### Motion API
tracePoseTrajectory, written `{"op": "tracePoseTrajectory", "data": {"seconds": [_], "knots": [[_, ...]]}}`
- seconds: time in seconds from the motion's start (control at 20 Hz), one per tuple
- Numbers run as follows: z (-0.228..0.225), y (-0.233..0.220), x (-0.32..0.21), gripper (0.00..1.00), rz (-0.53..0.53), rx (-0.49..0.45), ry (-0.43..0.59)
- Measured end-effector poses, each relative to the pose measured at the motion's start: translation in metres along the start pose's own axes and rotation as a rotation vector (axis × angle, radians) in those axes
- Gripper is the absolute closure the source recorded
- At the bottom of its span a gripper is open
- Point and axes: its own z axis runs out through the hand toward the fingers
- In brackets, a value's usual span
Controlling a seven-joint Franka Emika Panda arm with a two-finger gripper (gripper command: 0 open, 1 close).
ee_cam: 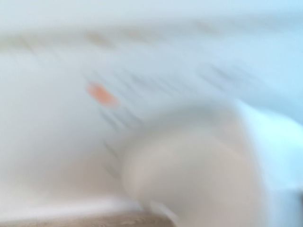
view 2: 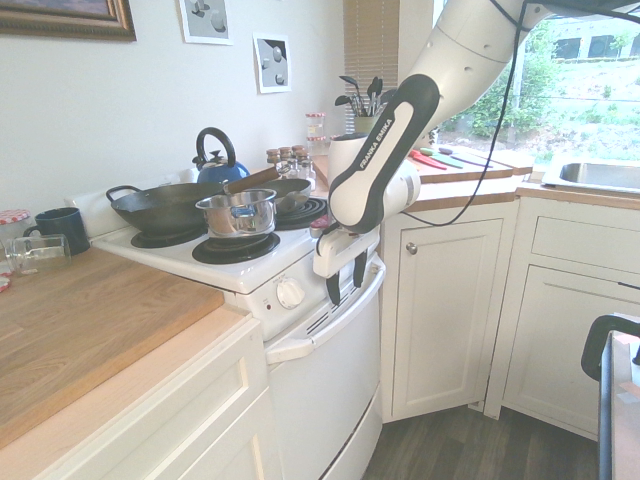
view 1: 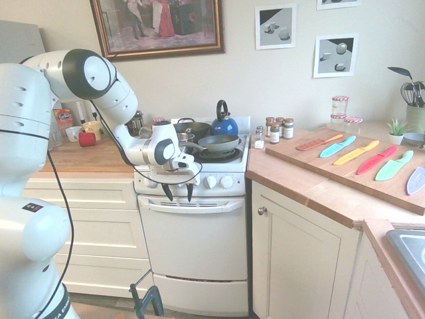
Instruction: Open the oven
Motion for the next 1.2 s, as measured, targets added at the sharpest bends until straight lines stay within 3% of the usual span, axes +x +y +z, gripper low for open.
{"op": "tracePoseTrajectory", "data": {"seconds": [0.25,0.6,0.8,0.95,1.2], "knots": [[0.025,0.009,0.0,0.0,-0.044,-0.005,-0.033],[0.016,0.033,0.0,0.0,-0.086,0.042,-0.032],[0.029,0.109,-0.034,0.0,-0.13,-0.027,-0.162],[0.043,0.147,-0.05,0.0,-0.126,-0.052,-0.181],[-0.011,0.11,-0.044,0.0,-0.163,0.013,-0.106]]}}
